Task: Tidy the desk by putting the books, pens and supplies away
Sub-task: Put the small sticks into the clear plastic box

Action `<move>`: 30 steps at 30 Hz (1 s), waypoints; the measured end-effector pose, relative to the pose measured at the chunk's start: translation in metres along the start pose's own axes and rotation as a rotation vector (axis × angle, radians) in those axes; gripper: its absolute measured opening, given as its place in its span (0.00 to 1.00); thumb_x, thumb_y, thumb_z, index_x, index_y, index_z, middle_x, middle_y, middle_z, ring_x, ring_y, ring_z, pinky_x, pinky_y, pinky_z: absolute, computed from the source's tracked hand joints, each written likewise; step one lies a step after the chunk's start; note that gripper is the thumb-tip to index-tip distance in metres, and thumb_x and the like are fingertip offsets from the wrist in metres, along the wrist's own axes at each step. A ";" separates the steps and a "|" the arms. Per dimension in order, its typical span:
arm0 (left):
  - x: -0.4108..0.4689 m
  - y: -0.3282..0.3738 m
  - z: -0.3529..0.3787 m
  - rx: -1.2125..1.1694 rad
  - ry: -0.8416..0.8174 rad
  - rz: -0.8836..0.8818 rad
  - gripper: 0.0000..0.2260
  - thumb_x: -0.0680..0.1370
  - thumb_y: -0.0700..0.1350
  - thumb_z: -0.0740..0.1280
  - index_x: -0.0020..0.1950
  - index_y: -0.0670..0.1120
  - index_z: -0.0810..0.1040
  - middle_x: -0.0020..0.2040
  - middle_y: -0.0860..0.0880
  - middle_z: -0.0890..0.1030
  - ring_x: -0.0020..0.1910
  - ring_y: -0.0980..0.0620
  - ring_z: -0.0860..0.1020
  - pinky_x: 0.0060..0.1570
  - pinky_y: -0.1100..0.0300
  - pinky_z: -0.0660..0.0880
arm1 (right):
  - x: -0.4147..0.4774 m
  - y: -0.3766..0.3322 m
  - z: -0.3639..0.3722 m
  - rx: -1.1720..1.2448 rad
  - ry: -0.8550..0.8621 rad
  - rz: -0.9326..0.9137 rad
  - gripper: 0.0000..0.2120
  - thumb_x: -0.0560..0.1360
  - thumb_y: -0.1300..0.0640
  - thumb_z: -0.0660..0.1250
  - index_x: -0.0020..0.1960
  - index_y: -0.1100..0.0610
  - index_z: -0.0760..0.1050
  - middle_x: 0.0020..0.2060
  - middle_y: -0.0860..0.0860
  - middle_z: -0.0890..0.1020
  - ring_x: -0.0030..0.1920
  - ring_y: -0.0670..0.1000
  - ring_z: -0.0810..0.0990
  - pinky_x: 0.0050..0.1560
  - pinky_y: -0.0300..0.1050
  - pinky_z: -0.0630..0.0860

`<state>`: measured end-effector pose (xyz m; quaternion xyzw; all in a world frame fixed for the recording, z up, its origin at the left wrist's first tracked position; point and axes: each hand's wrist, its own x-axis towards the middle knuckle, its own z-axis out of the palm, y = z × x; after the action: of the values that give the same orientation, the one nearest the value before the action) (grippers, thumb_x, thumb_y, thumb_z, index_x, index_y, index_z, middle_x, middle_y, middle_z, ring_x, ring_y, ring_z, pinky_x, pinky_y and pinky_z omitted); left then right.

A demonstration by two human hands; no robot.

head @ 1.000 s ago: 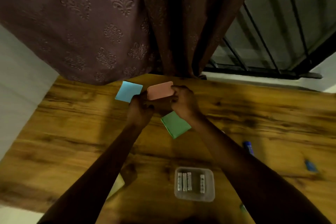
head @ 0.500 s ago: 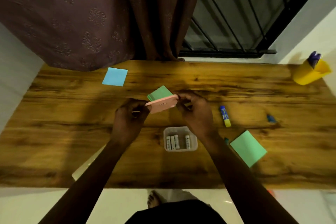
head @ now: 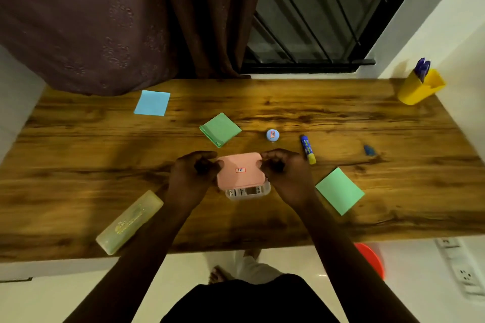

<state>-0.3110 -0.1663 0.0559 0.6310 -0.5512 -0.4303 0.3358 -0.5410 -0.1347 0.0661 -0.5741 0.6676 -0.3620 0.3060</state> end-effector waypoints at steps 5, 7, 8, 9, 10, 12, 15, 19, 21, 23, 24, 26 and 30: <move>-0.004 -0.009 0.011 -0.027 -0.039 -0.055 0.08 0.76 0.47 0.75 0.54 0.48 0.84 0.51 0.51 0.86 0.49 0.52 0.85 0.46 0.48 0.85 | -0.007 0.007 0.002 -0.095 0.016 0.018 0.09 0.76 0.57 0.75 0.56 0.54 0.86 0.52 0.50 0.88 0.52 0.48 0.85 0.55 0.47 0.83; -0.007 -0.007 0.015 -0.011 -0.051 -0.059 0.08 0.77 0.46 0.74 0.55 0.48 0.84 0.53 0.50 0.86 0.51 0.51 0.85 0.47 0.50 0.85 | -0.009 0.008 0.003 -0.132 0.023 0.019 0.10 0.77 0.56 0.74 0.58 0.54 0.85 0.55 0.51 0.87 0.55 0.49 0.84 0.57 0.43 0.81; -0.008 -0.007 0.018 -0.010 -0.050 -0.063 0.08 0.77 0.45 0.74 0.55 0.47 0.84 0.54 0.49 0.86 0.50 0.51 0.85 0.46 0.50 0.85 | -0.010 0.009 0.003 -0.148 0.030 0.018 0.10 0.77 0.56 0.74 0.58 0.55 0.85 0.56 0.51 0.87 0.56 0.50 0.84 0.56 0.40 0.79; -0.009 -0.006 0.020 -0.019 -0.045 -0.070 0.08 0.77 0.45 0.74 0.55 0.46 0.84 0.54 0.47 0.86 0.50 0.51 0.85 0.46 0.50 0.85 | -0.011 0.010 0.003 -0.161 0.038 0.014 0.10 0.77 0.57 0.73 0.58 0.55 0.85 0.57 0.51 0.86 0.57 0.50 0.84 0.55 0.38 0.77; -0.010 -0.006 0.021 -0.026 -0.037 -0.071 0.08 0.77 0.45 0.74 0.55 0.46 0.84 0.55 0.47 0.86 0.50 0.50 0.85 0.46 0.49 0.85 | -0.011 0.010 0.003 -0.168 0.045 0.011 0.10 0.77 0.57 0.73 0.58 0.55 0.85 0.56 0.52 0.86 0.57 0.51 0.84 0.54 0.37 0.76; -0.010 -0.008 0.022 -0.008 -0.021 -0.055 0.07 0.77 0.45 0.74 0.54 0.49 0.84 0.56 0.46 0.86 0.52 0.48 0.85 0.48 0.48 0.85 | -0.012 0.011 0.003 -0.183 0.061 -0.010 0.09 0.77 0.57 0.74 0.57 0.55 0.85 0.55 0.52 0.87 0.56 0.52 0.85 0.55 0.38 0.76; -0.008 -0.011 0.023 0.041 -0.009 -0.029 0.07 0.77 0.47 0.74 0.54 0.50 0.85 0.56 0.47 0.86 0.54 0.47 0.84 0.51 0.45 0.84 | -0.013 0.014 0.004 -0.179 0.065 -0.015 0.09 0.77 0.58 0.74 0.56 0.56 0.85 0.54 0.52 0.87 0.56 0.53 0.85 0.56 0.38 0.77; -0.005 -0.015 0.025 0.073 -0.012 -0.024 0.06 0.76 0.49 0.74 0.53 0.55 0.84 0.56 0.49 0.86 0.54 0.48 0.84 0.53 0.44 0.83 | -0.012 0.019 0.007 -0.164 0.062 -0.015 0.09 0.77 0.56 0.74 0.56 0.56 0.85 0.53 0.52 0.87 0.55 0.52 0.85 0.55 0.37 0.79; -0.004 -0.018 0.026 0.056 -0.023 -0.034 0.06 0.76 0.50 0.74 0.51 0.57 0.82 0.56 0.49 0.85 0.56 0.48 0.83 0.53 0.43 0.83 | -0.013 0.020 0.007 -0.158 0.071 0.009 0.08 0.77 0.57 0.74 0.55 0.56 0.86 0.52 0.51 0.88 0.54 0.51 0.85 0.52 0.29 0.75; -0.003 -0.017 0.028 0.055 -0.007 -0.042 0.06 0.76 0.50 0.75 0.52 0.54 0.82 0.56 0.49 0.85 0.56 0.48 0.83 0.53 0.43 0.83 | -0.012 0.021 0.009 -0.168 0.077 0.040 0.08 0.77 0.57 0.73 0.55 0.56 0.86 0.52 0.52 0.88 0.54 0.51 0.85 0.47 0.21 0.67; -0.004 -0.017 0.028 0.061 0.004 -0.037 0.07 0.76 0.49 0.75 0.54 0.52 0.83 0.56 0.49 0.85 0.56 0.48 0.83 0.53 0.44 0.83 | -0.011 0.022 0.010 -0.174 0.074 0.048 0.08 0.77 0.57 0.73 0.55 0.57 0.85 0.52 0.52 0.88 0.55 0.51 0.85 0.46 0.21 0.65; -0.006 -0.017 0.030 0.076 0.023 -0.030 0.09 0.77 0.49 0.74 0.55 0.48 0.83 0.55 0.48 0.85 0.54 0.49 0.83 0.53 0.45 0.83 | -0.011 0.024 0.013 -0.197 0.063 0.045 0.08 0.78 0.56 0.72 0.55 0.57 0.85 0.53 0.53 0.87 0.55 0.52 0.85 0.47 0.23 0.69; -0.013 -0.022 0.036 0.136 0.000 0.046 0.10 0.81 0.52 0.69 0.57 0.47 0.80 0.51 0.50 0.83 0.48 0.49 0.84 0.44 0.58 0.82 | -0.019 0.032 0.024 -0.241 0.088 -0.015 0.07 0.81 0.56 0.68 0.57 0.57 0.81 0.56 0.55 0.85 0.57 0.57 0.83 0.55 0.51 0.82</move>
<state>-0.3349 -0.1484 0.0239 0.6397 -0.5935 -0.3839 0.3020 -0.5351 -0.1163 0.0262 -0.5953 0.7146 -0.3065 0.2025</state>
